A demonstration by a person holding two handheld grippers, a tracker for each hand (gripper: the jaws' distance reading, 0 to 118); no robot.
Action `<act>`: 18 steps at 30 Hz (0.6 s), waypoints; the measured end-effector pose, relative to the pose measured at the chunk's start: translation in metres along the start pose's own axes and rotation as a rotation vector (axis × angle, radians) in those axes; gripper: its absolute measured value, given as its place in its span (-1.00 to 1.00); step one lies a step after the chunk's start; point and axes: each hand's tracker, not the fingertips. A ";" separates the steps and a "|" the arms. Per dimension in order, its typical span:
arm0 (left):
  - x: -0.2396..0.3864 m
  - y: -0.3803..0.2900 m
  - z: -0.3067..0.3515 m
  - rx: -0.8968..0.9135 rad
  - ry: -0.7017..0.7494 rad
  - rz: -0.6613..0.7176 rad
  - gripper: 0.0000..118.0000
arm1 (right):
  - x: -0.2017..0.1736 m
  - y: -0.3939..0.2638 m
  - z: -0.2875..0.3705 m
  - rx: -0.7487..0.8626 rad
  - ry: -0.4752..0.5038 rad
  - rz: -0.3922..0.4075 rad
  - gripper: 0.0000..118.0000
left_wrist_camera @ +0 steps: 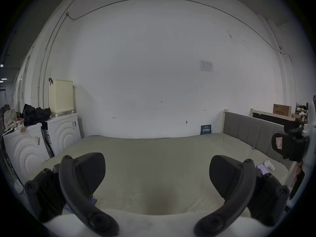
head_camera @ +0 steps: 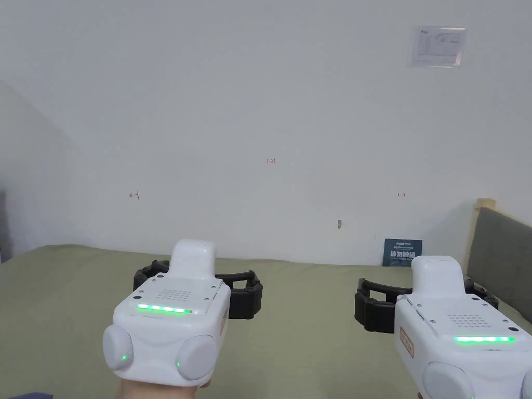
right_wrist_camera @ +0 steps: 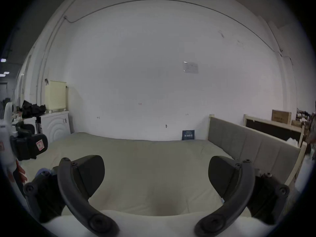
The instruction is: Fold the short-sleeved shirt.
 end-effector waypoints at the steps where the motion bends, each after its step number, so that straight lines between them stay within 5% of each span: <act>1: 0.000 0.001 0.000 0.000 0.004 0.001 1.00 | -0.001 -0.002 0.001 0.012 -0.005 0.017 1.00; 18: -0.003 0.005 0.009 -0.003 -0.003 0.032 1.00 | -0.006 -0.003 0.007 0.023 0.006 0.021 1.00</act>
